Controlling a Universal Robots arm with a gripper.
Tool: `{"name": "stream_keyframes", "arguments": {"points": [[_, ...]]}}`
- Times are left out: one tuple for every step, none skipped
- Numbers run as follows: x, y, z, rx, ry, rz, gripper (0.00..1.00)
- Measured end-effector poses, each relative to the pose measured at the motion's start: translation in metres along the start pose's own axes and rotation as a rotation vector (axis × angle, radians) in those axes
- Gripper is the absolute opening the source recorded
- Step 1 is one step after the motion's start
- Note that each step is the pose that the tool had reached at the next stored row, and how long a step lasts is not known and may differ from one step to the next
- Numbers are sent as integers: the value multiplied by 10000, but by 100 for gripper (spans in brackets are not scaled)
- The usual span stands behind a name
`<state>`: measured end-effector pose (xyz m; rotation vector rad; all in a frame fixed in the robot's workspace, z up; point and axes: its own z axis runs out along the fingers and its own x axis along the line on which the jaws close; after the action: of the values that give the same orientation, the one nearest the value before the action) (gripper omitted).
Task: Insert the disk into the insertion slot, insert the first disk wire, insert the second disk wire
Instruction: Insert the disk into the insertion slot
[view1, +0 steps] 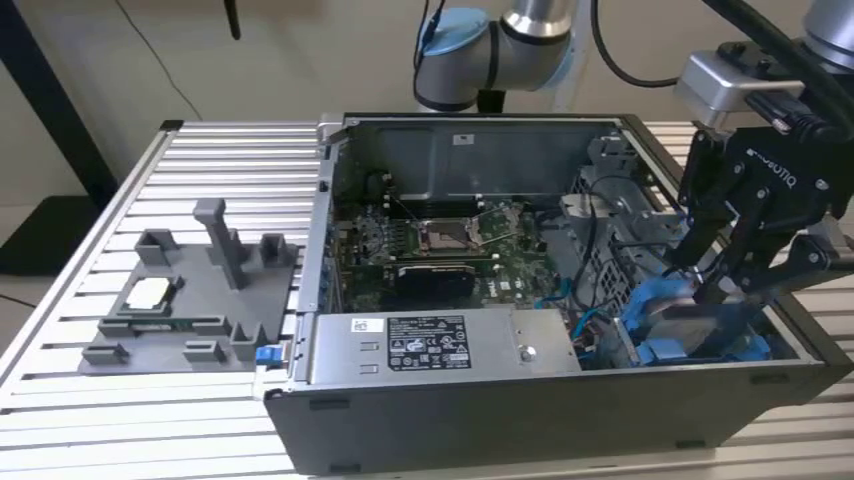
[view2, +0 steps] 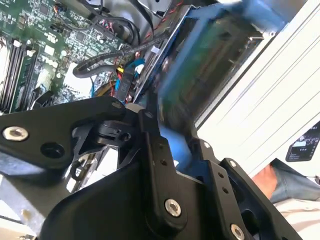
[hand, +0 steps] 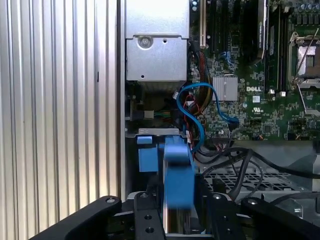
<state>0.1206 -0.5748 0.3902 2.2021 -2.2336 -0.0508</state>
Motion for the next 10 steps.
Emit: {"name": "stream_keyframes", "arguments": {"points": [[0,0,0,1,1,0,40],[-2,0,1,0,3,1,47],[-2,0,0,0,4,1,47],[-3,1,0,0,5,2,47],[-6,1,0,0,6,2,47],[-7,1,-1,-6,6,3,47],[-12,1,-2,-6,18,3,47],[-24,1,-4,-7,44,4,47],[-31,1,-8,-7,53,4,47],[-37,1,-11,-8,53,4,47]]}}
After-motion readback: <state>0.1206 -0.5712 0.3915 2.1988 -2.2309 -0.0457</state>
